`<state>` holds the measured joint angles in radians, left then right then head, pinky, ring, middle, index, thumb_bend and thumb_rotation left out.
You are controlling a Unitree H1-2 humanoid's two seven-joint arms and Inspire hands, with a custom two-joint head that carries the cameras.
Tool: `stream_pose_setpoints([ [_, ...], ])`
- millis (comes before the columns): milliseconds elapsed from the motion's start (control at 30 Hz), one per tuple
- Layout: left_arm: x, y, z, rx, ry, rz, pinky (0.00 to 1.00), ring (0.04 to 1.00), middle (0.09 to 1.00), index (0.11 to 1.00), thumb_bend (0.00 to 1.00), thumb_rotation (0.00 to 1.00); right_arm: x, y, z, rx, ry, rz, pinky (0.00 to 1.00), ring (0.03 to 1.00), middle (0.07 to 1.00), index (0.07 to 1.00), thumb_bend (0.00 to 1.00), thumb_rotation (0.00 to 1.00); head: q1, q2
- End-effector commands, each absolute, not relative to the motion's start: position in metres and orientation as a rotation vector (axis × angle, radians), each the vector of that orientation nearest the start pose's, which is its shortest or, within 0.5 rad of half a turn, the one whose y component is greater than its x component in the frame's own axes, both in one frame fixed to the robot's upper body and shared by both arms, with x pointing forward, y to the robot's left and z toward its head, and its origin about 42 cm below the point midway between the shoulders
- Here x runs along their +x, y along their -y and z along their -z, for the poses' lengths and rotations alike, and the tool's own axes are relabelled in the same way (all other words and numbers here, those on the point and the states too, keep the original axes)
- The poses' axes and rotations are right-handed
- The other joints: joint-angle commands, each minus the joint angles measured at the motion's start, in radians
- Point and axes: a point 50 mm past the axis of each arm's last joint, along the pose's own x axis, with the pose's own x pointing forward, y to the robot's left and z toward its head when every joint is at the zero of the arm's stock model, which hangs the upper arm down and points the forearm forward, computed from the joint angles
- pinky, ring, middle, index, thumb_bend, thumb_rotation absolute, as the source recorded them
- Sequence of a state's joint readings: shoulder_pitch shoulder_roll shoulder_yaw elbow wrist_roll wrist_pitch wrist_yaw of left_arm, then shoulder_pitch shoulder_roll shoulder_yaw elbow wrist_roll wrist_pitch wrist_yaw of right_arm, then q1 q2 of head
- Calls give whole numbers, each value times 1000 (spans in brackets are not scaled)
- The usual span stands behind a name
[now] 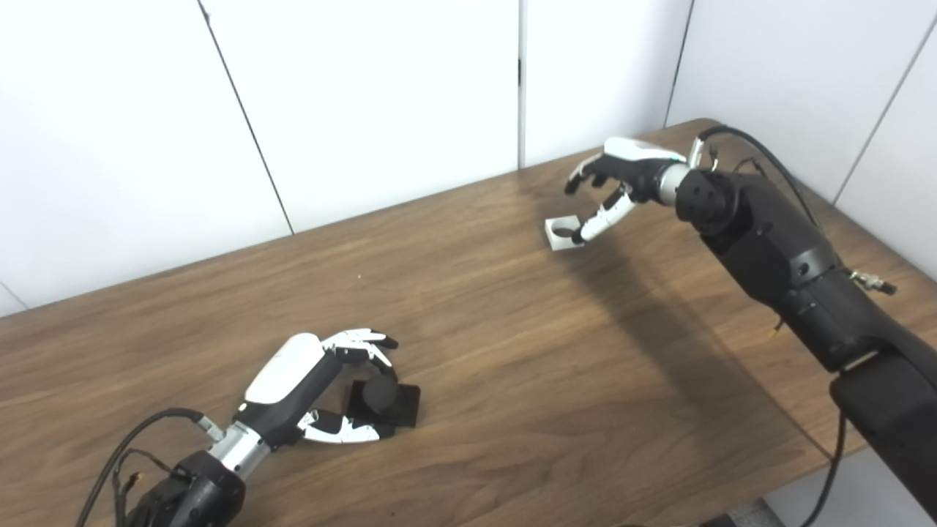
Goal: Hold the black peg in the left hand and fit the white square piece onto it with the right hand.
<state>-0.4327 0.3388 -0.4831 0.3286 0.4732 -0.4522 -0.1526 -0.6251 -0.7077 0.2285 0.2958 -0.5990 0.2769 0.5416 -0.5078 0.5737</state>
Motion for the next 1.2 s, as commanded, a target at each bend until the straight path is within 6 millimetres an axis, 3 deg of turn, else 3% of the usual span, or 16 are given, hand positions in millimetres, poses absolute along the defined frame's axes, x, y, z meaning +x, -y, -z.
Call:
stream_pose_setpoints([
  [0, 365, -199, -104, 1032, 324, 866, 748, 856, 810, 491, 523, 62, 461, 394, -309, -1328, -272, -176, 748, 949, 955, 815, 747, 391, 2, 1],
  [267, 364, -200, -103, 1028, 320, 865, 745, 858, 810, 491, 523, 62, 464, 392, -294, -1337, -311, -207, 761, 957, 968, 821, 821, 409, 11, 6],
  [667, 364, -200, -101, 1031, 322, 866, 745, 860, 811, 491, 523, 63, 464, 387, -281, -1349, -288, -196, 813, 949, 945, 803, 791, 367, 20, 7],
  [1167, 359, -197, -101, 1038, 318, 858, 748, 864, 814, 491, 523, 63, 466, 385, -260, -1332, -268, -207, 794, 922, 915, 790, 753, 322, 44, 19],
])
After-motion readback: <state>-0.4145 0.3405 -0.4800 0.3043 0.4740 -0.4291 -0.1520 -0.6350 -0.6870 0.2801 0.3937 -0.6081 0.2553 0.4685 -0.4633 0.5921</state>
